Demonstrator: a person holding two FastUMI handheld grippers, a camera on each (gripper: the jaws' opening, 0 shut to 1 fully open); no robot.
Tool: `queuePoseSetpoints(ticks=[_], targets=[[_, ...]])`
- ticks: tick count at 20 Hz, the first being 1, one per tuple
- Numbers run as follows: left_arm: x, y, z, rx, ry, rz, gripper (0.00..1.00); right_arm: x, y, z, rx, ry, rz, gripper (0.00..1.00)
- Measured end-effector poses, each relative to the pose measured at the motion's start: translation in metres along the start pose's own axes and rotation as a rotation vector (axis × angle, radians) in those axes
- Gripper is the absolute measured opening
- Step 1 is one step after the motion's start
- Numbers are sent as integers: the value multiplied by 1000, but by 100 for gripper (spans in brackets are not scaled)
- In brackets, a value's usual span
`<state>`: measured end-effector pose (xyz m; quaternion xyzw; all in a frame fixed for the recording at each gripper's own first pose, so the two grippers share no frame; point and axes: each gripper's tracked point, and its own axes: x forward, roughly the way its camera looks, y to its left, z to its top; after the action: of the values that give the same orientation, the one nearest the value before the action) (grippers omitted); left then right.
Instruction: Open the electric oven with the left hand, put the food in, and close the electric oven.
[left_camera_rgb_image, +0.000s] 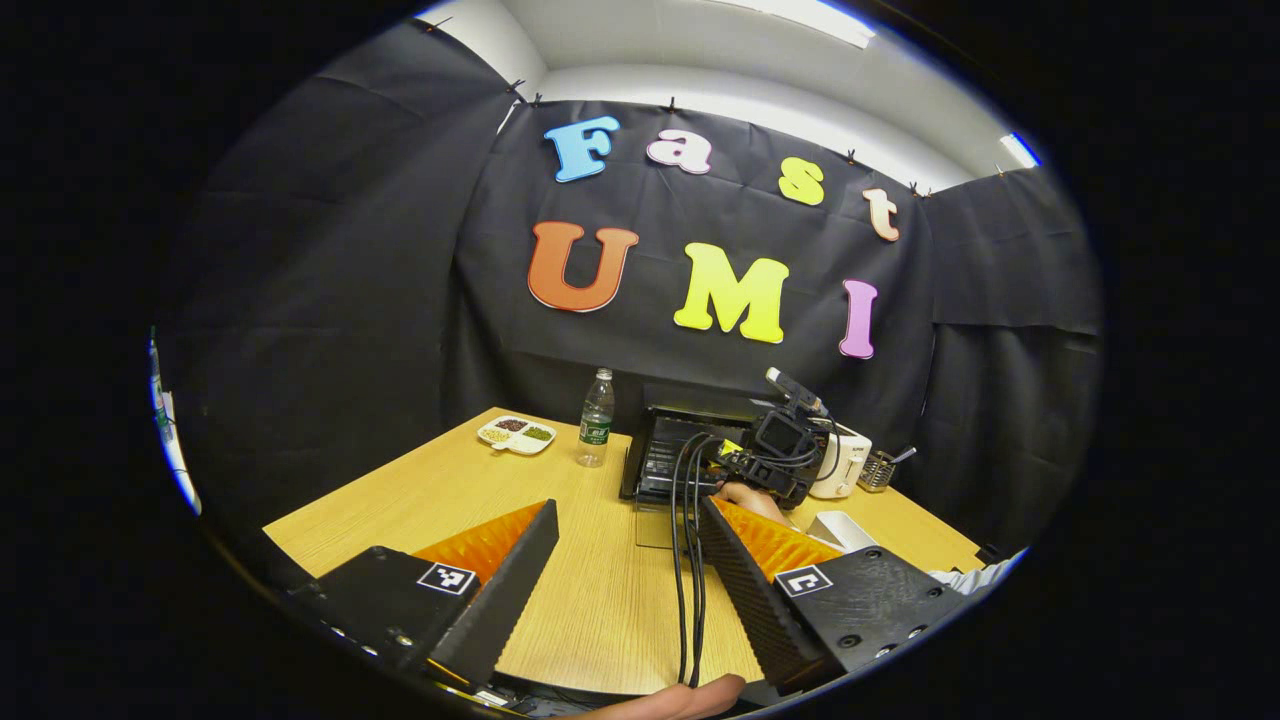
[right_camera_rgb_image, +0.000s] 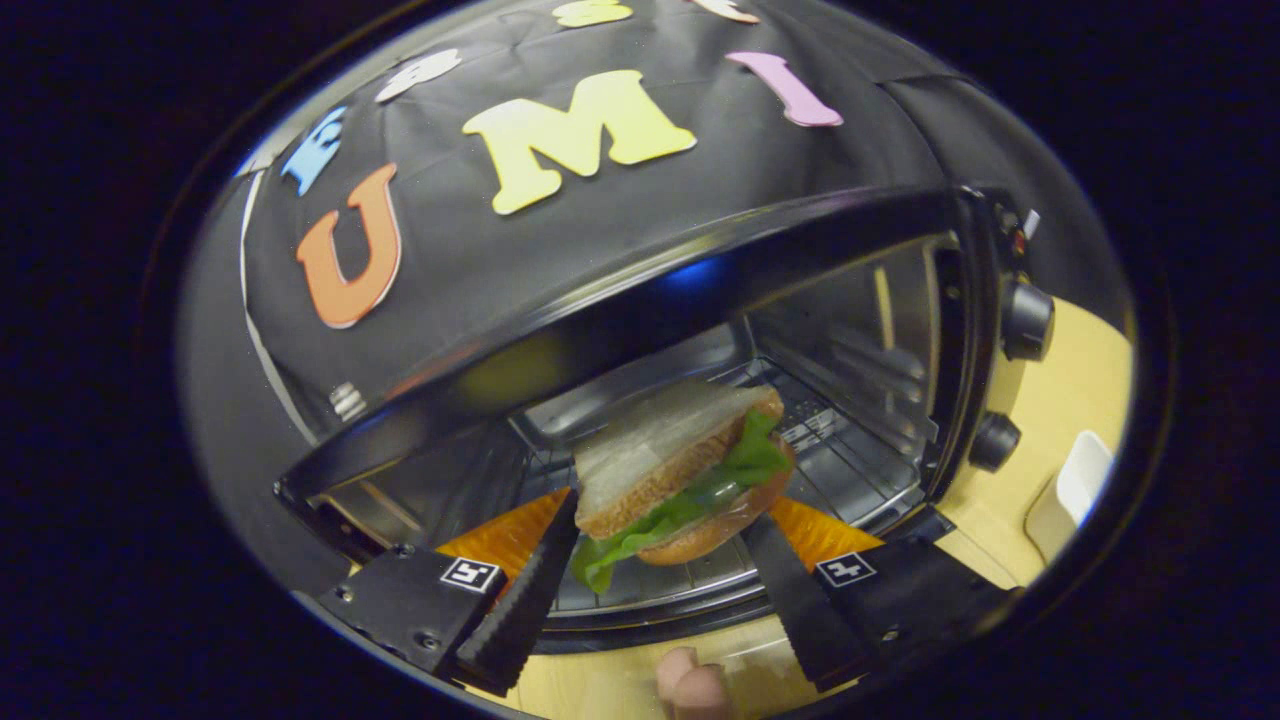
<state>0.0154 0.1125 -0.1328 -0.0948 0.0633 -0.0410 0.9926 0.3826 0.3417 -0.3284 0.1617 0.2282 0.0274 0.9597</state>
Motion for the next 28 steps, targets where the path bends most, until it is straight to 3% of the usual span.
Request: queuePoseSetpoints(ticks=[6,7,8,13,16,17,18,24,28], targets=[[1,4,-4,20,6,13,93,8,-4,-9,-260,88,-59,100],[2,9,-1,24,-6,37,93,10,-6,-14,-294,124,-71,89],[2,15,1,33,-18,59,93,5,-5,-18,-322,168,-63,100],[-1,15,-1,52,-25,72,93,-9,-6,-21,-419,298,-29,100],[-3,12,-1,48,-21,69,93,-29,-7,-28,-406,390,-2,100],[-4,9,0,49,-21,65,93,-35,-7,-26,-405,401,8,94],[-5,7,1,50,-21,62,93,-42,-9,-22,-403,399,20,100],[-9,-5,1,48,-11,57,93,-119,-13,15,-396,294,116,100],[-7,-14,1,59,-5,58,93,-204,-21,51,-409,134,190,100]])
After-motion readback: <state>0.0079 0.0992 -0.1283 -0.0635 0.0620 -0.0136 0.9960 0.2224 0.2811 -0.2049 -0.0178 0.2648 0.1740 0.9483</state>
